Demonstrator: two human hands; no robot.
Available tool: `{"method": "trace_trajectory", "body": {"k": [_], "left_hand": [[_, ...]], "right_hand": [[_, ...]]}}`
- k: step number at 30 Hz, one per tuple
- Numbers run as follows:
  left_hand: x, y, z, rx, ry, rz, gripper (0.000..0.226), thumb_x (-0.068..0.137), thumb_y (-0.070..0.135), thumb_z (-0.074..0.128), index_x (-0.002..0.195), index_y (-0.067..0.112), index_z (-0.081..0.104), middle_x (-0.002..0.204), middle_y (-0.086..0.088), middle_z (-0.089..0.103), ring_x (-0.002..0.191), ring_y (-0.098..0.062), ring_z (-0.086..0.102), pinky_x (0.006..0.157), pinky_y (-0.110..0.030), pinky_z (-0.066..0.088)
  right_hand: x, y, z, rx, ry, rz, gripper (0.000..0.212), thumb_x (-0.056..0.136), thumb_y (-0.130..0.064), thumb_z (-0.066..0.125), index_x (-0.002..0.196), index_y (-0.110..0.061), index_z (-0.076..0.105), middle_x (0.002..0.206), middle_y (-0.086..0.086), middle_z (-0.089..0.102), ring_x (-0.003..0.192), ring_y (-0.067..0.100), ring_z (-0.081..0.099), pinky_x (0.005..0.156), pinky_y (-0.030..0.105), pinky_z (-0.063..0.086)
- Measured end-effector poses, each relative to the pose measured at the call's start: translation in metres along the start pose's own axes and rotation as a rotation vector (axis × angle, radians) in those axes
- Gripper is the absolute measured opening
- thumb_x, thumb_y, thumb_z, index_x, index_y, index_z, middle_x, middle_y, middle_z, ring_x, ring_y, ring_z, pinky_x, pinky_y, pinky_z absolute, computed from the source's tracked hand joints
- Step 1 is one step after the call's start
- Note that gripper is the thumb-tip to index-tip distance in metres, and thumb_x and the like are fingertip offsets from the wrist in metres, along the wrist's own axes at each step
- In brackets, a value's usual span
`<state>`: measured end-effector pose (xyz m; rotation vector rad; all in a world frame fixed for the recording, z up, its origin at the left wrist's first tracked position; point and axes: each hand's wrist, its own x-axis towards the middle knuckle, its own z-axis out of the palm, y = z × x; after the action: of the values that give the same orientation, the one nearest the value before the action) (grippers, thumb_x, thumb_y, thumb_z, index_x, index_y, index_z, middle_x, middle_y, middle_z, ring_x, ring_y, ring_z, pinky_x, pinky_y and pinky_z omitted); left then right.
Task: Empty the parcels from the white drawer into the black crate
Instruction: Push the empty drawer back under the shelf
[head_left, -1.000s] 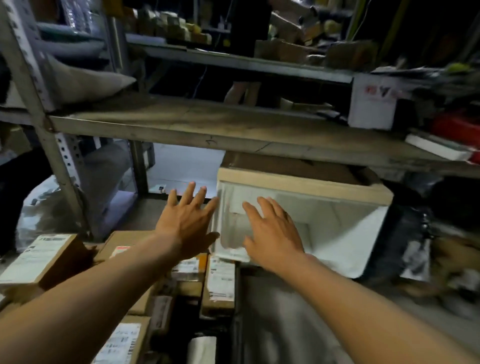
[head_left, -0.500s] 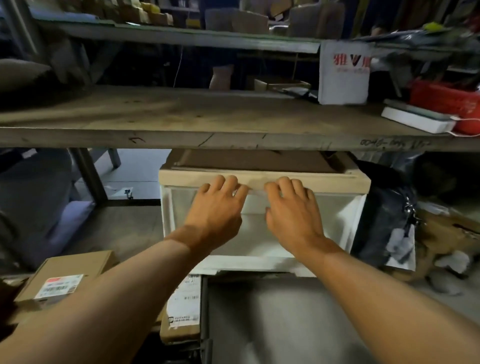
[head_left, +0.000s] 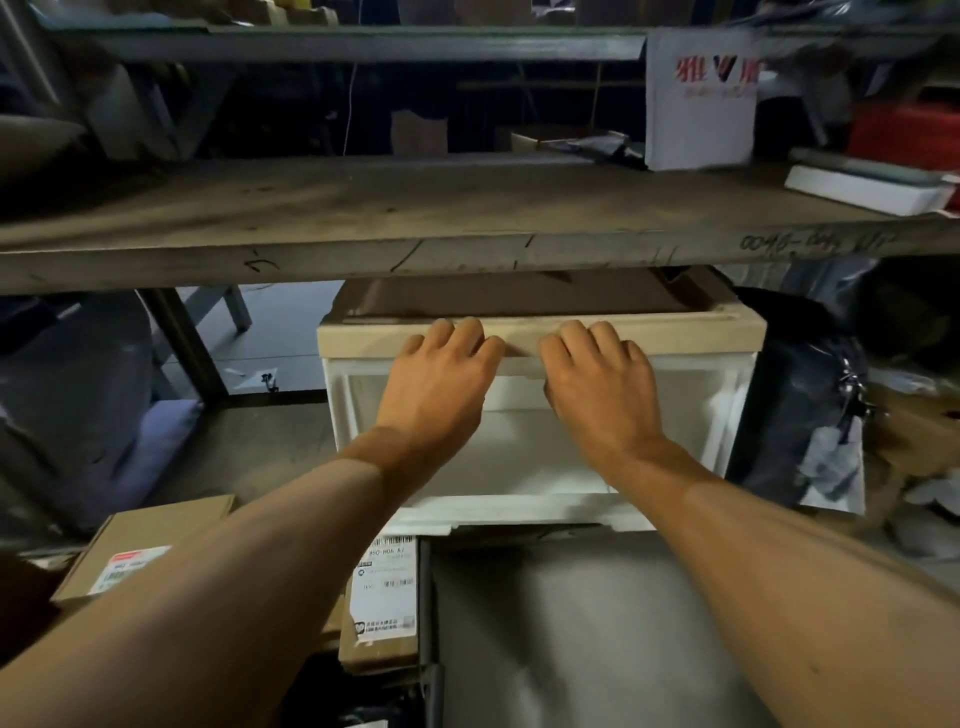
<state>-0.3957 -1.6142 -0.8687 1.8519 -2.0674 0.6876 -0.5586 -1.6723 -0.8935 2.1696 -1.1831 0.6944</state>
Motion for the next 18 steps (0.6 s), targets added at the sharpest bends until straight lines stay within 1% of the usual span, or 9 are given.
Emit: {"method": "trace_trajectory", "body": {"k": [2,4,6,8,10,11,13,16,18], "left_hand": [[-0.006,0.001,-0.011,-0.009,-0.065,-0.036,0.039,0.086,0.006,0.055,0.123,0.015,0.057,0.113,-0.008,0.057,0.100,-0.030,0.054,0.078,-0.039,0.045],[-0.016,0.001,-0.023,-0.016,-0.151,-0.067,0.040,0.090,0.009,0.050,0.129,0.016,0.051,0.121,-0.008,0.055,0.109,-0.030,0.052,0.086,-0.039,0.047],[-0.031,0.001,-0.036,-0.012,-0.203,-0.096,0.036,0.092,0.011,0.048,0.128,0.015,0.050,0.122,-0.008,0.055,0.110,-0.029,0.053,0.086,-0.039,0.049],[-0.046,0.004,-0.049,-0.006,-0.230,-0.105,0.033,0.093,0.013,0.048,0.125,0.015,0.051,0.122,-0.008,0.054,0.111,-0.029,0.053,0.086,-0.039,0.048],[-0.061,0.009,-0.063,-0.020,-0.247,-0.105,0.031,0.093,0.012,0.047,0.124,0.014,0.051,0.121,-0.008,0.055,0.111,-0.028,0.052,0.087,-0.038,0.047],[-0.068,0.011,-0.069,-0.026,-0.246,-0.098,0.031,0.093,0.013,0.048,0.124,0.014,0.051,0.122,-0.008,0.055,0.112,-0.027,0.052,0.087,-0.037,0.046],[-0.082,0.016,-0.079,-0.037,-0.237,-0.080,0.031,0.094,0.014,0.049,0.125,0.014,0.051,0.122,-0.008,0.056,0.113,-0.026,0.052,0.087,-0.036,0.046],[-0.101,0.021,-0.091,-0.063,-0.235,-0.076,0.033,0.095,0.015,0.051,0.128,0.014,0.051,0.124,-0.007,0.057,0.114,-0.025,0.052,0.089,-0.034,0.046],[-0.111,0.025,-0.098,-0.082,-0.243,-0.085,0.035,0.095,0.016,0.052,0.130,0.014,0.051,0.125,-0.007,0.056,0.116,-0.025,0.052,0.090,-0.034,0.046]], "right_hand": [[-0.012,-0.001,-0.011,0.075,0.028,-0.036,0.022,0.072,-0.004,0.069,0.090,-0.012,0.058,0.086,0.008,0.059,0.079,0.030,0.058,0.062,0.039,0.049],[-0.026,-0.002,-0.024,0.130,0.051,-0.060,0.021,0.068,-0.007,0.063,0.088,-0.011,0.057,0.080,0.008,0.060,0.074,0.031,0.058,0.059,0.037,0.048],[-0.040,-0.004,-0.039,0.157,0.034,-0.070,0.019,0.065,-0.009,0.056,0.084,-0.012,0.055,0.074,0.007,0.057,0.068,0.030,0.055,0.053,0.035,0.043],[-0.049,-0.005,-0.054,0.198,-0.026,-0.072,0.024,0.061,-0.008,0.061,0.084,-0.012,0.055,0.073,0.005,0.056,0.066,0.030,0.053,0.050,0.034,0.039],[-0.058,-0.006,-0.070,0.232,-0.105,-0.097,0.032,0.059,-0.009,0.069,0.089,-0.012,0.058,0.078,0.004,0.059,0.069,0.030,0.056,0.051,0.033,0.042],[-0.061,-0.006,-0.077,0.241,-0.144,-0.122,0.033,0.060,-0.011,0.069,0.092,-0.012,0.059,0.082,0.003,0.061,0.072,0.029,0.058,0.053,0.033,0.044],[-0.068,-0.007,-0.091,0.246,-0.212,-0.170,0.034,0.063,-0.015,0.067,0.097,-0.014,0.061,0.088,0.003,0.062,0.077,0.028,0.059,0.056,0.033,0.045],[-0.078,-0.008,-0.108,0.257,-0.261,-0.215,0.033,0.063,-0.018,0.065,0.096,-0.013,0.064,0.089,0.004,0.063,0.077,0.027,0.059,0.057,0.033,0.043],[-0.085,-0.010,-0.117,0.255,-0.293,-0.227,0.033,0.067,-0.019,0.062,0.099,-0.012,0.065,0.093,0.004,0.062,0.080,0.027,0.058,0.058,0.032,0.042]]}}
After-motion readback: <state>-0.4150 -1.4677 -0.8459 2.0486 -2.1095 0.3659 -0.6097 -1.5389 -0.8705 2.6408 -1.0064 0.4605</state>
